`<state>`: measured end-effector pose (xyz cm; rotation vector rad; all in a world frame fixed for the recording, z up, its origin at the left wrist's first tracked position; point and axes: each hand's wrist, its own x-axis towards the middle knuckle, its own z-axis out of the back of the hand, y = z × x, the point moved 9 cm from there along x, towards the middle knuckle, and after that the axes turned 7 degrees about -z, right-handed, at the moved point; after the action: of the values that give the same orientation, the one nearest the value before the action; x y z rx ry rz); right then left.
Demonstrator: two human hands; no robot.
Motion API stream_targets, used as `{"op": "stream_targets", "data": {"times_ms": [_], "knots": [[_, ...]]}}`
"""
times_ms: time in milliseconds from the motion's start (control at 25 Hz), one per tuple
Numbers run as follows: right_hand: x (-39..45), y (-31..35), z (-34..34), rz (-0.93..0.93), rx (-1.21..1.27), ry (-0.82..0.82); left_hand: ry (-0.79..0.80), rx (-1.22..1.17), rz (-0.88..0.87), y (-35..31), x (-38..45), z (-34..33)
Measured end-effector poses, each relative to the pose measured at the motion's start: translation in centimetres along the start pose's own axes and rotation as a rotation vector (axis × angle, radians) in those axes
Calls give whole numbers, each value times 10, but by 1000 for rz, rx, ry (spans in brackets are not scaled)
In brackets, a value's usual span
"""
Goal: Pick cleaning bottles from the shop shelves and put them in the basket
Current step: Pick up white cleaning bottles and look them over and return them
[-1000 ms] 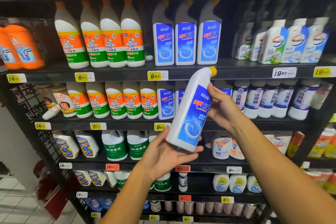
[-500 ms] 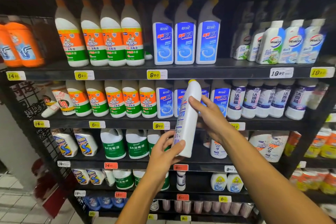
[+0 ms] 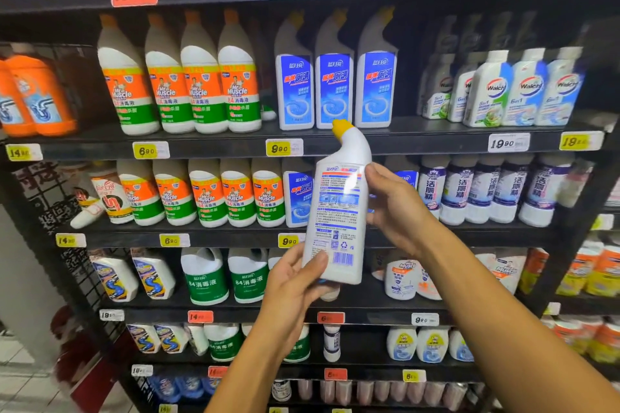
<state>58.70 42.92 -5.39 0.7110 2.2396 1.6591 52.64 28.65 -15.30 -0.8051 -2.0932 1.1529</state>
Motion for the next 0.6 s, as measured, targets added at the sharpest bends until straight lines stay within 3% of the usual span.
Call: {"op": "stream_targets", "data": {"times_ms": [200, 600], "knots": [[1, -3, 23, 11, -260, -133, -87, 294, -80, -10, -3, 5], [-9, -7, 30, 15, -284, -134, -47, 251, -61, -3, -9, 2]]}}
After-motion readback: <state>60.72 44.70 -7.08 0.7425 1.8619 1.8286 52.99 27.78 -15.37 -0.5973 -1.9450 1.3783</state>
